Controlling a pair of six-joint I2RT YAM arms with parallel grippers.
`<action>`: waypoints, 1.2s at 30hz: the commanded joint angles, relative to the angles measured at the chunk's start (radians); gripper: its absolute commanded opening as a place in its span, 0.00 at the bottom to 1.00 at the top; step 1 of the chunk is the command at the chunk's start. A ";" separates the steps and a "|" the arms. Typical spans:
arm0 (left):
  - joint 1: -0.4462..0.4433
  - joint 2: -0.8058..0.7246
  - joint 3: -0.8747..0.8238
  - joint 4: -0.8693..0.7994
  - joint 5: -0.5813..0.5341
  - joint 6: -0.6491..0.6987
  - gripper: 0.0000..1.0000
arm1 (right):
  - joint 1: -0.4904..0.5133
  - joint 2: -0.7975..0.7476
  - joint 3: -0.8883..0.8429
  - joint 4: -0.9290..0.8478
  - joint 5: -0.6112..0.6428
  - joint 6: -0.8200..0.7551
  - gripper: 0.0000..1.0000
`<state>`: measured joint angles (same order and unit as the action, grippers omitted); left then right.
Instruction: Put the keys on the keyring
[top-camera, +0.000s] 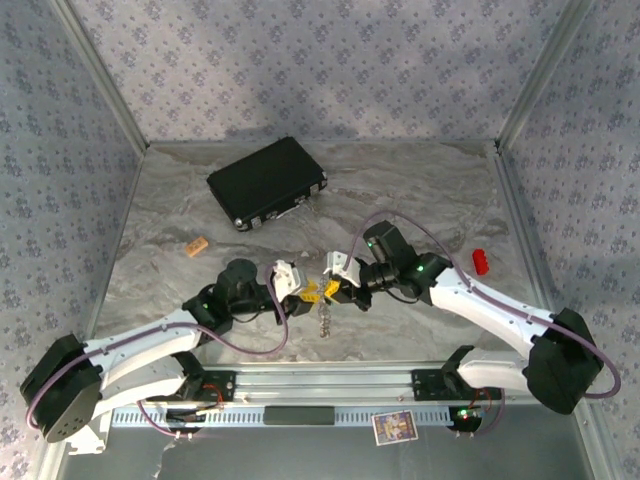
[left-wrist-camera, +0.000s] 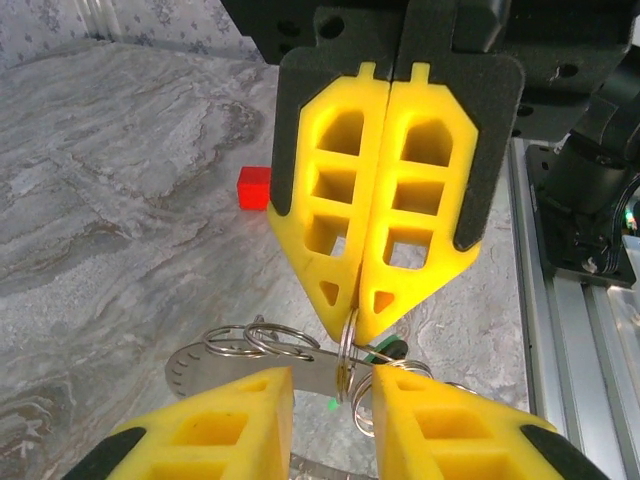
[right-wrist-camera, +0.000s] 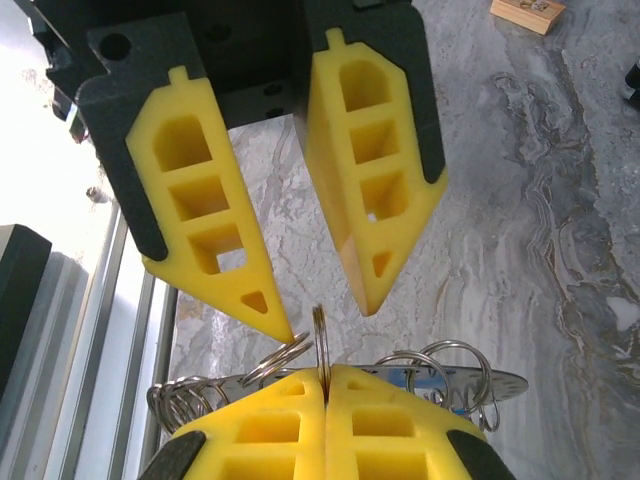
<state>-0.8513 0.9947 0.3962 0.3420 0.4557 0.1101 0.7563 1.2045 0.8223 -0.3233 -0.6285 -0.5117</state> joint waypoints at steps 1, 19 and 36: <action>-0.009 -0.013 0.035 -0.065 0.005 0.048 0.26 | 0.016 0.006 0.063 -0.105 0.041 -0.071 0.00; -0.009 0.047 0.075 -0.066 0.048 0.069 0.18 | 0.084 0.063 0.147 -0.185 0.106 -0.144 0.00; -0.010 0.028 -0.016 0.148 0.063 -0.018 0.00 | -0.024 -0.049 -0.040 0.057 -0.049 0.048 0.23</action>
<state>-0.8585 1.0412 0.4133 0.3519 0.5087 0.1402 0.7563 1.1790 0.8215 -0.3595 -0.5926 -0.5465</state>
